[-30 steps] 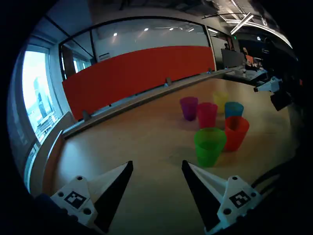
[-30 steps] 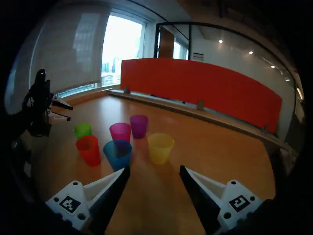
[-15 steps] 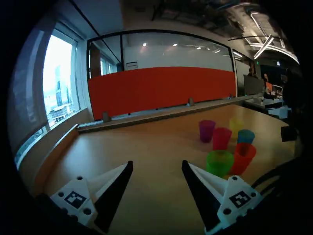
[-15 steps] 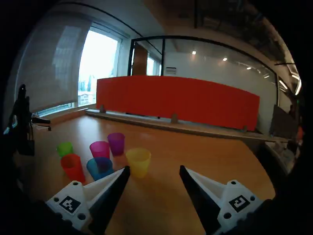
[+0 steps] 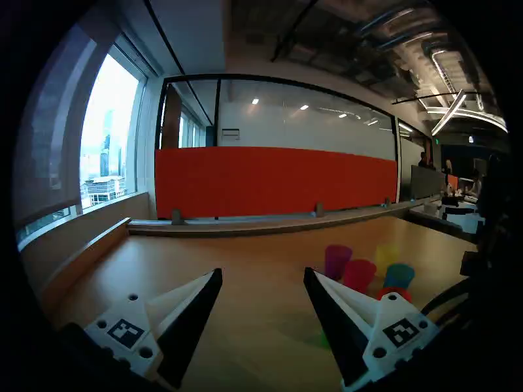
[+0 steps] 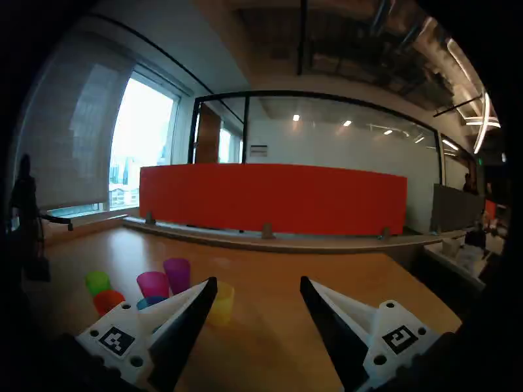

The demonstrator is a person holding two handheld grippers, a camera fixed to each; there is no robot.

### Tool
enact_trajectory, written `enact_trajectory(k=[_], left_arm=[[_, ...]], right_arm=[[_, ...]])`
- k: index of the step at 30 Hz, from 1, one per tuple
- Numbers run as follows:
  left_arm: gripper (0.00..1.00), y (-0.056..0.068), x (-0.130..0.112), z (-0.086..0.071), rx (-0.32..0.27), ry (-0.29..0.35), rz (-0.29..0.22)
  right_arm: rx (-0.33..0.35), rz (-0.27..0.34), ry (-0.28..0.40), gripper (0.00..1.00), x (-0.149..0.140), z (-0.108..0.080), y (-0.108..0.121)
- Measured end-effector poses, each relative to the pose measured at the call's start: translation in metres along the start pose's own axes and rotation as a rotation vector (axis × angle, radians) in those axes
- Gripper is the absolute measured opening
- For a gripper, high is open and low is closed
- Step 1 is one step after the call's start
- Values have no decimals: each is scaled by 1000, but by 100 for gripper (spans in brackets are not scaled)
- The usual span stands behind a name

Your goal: Pour water

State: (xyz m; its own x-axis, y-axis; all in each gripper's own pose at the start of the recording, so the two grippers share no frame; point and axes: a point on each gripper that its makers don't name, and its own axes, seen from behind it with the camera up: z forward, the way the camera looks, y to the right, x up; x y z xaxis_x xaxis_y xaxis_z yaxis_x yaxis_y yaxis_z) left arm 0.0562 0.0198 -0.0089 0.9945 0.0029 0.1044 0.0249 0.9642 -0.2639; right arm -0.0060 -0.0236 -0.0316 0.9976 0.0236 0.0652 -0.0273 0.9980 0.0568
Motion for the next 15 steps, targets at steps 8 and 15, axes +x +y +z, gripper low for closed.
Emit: enact_trajectory(k=[8, 15], left_arm=[[92, 3, 24, -4, 35, 71, -11], [92, 7, 22, -4, 59, 105, -25]], right_arm=[[-37, 26, 68, 98, 26, -4, 7], [-50, 25, 108, 99, 30, -5, 9]])
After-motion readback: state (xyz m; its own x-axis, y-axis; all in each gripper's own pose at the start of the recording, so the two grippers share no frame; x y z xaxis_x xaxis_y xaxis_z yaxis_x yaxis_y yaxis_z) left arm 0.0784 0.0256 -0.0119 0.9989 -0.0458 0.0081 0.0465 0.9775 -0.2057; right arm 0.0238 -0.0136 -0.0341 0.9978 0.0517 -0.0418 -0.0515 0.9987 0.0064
